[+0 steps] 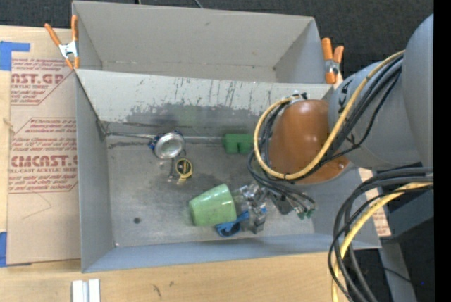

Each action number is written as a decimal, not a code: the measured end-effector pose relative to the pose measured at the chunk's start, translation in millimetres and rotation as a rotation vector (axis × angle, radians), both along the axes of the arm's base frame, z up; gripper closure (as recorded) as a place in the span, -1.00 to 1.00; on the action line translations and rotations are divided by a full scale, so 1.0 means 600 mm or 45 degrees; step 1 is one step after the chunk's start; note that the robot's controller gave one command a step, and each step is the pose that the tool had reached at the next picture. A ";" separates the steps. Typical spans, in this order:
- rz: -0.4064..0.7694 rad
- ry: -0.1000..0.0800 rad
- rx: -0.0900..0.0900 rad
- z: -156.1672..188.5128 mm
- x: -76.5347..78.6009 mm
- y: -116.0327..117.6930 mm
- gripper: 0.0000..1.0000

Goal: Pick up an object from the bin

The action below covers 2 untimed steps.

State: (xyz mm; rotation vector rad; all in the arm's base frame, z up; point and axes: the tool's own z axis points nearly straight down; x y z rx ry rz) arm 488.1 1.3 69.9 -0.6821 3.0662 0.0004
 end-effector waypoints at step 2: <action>0.665 -0.014 -0.004 0.262 0.150 -0.096 1.00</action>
Offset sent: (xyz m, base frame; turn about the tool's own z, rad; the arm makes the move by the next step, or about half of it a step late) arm 0.0716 -0.0676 0.0001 -0.4748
